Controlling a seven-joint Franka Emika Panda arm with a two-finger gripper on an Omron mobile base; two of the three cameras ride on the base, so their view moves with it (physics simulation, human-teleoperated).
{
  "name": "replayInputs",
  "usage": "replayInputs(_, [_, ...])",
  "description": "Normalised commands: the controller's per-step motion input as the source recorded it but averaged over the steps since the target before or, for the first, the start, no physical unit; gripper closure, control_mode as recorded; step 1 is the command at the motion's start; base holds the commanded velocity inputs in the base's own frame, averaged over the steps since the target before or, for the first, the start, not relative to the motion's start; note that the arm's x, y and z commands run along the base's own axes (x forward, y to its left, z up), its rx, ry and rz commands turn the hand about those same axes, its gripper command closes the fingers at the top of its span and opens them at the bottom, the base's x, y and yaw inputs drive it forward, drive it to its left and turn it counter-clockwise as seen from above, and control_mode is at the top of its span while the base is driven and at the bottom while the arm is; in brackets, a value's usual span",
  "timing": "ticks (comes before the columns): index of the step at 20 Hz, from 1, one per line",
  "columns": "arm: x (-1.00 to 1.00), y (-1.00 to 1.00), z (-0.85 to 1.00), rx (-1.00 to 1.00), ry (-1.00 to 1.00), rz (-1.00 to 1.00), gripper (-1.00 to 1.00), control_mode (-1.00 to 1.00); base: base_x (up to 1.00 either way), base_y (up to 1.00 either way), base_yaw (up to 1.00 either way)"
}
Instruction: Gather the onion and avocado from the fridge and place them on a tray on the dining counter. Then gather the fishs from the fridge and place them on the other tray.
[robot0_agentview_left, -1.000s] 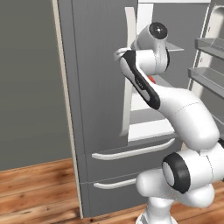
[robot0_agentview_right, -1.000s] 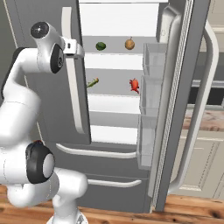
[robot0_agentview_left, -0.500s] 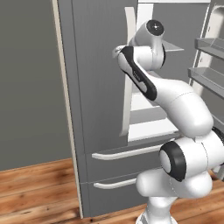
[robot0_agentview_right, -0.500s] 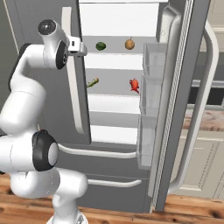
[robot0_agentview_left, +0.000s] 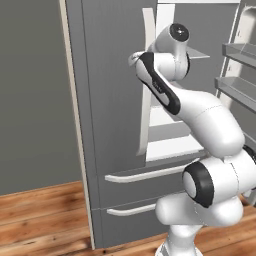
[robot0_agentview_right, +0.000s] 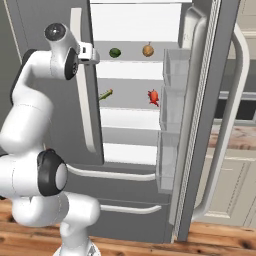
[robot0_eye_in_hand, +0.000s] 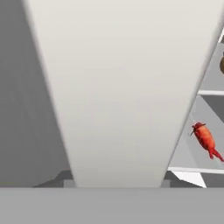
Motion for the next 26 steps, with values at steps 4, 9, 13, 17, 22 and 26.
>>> replayInputs(4, [-0.08,0.43,-0.01,-0.02,-0.02,0.13,1.0,-1.0,0.0,0.0,0.0])
replayInputs(9, [-0.62,0.73,0.0,-0.06,-0.06,0.19,1.0,-1.0,0.0,0.0,0.0])
replayInputs(13, [-0.83,0.85,0.0,-0.07,-0.02,0.18,1.0,-1.0,0.0,0.0,0.0])
replayInputs(17, [-0.87,0.91,0.0,-0.07,-0.01,0.17,1.0,-1.0,0.0,0.0,0.0])
replayInputs(22, [-0.91,0.99,0.0,-0.08,0.0,0.14,1.0,-1.0,0.0,0.0,0.0])
replayInputs(26, [-0.89,0.96,0.0,-0.05,0.0,0.09,1.0,-1.0,0.0,0.0,0.0])
